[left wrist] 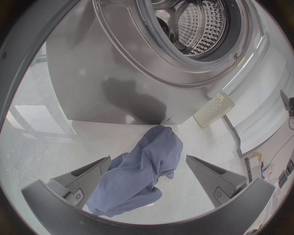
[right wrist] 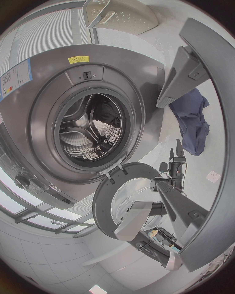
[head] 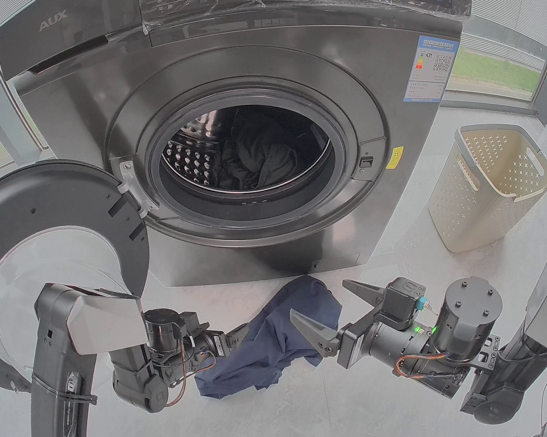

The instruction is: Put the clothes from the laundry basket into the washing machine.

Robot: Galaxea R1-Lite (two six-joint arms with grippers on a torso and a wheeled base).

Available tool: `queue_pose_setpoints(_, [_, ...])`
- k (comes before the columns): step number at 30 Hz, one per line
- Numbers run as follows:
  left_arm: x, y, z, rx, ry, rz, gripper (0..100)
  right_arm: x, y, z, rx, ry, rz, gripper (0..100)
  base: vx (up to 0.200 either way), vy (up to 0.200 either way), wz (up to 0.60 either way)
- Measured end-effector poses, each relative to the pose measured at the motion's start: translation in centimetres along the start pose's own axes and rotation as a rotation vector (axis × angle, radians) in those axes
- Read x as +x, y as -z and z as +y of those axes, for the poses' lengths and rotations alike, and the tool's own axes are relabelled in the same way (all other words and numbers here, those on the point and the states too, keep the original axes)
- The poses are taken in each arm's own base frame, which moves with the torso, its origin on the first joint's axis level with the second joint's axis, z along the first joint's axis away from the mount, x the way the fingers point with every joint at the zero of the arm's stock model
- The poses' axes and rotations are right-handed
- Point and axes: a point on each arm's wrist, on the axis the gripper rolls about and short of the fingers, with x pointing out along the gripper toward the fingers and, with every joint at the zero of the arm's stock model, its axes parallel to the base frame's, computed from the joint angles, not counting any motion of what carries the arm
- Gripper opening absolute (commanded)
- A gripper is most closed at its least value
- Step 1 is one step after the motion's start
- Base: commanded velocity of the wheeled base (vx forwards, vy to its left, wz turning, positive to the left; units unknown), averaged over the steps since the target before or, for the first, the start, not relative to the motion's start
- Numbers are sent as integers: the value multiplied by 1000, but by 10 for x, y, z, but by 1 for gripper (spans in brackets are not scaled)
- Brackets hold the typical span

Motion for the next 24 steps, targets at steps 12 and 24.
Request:
queue_pose_setpoints(12, [-68, -46, -30, -39, 104, -69, 100, 20, 33, -11, -16, 33, 89, 100, 0, 0, 0])
queue_pose_setpoints(24, [-174, -104, -77, -39, 255, -275, 100, 59, 66, -22, -22, 51, 132, 100, 0, 0, 0])
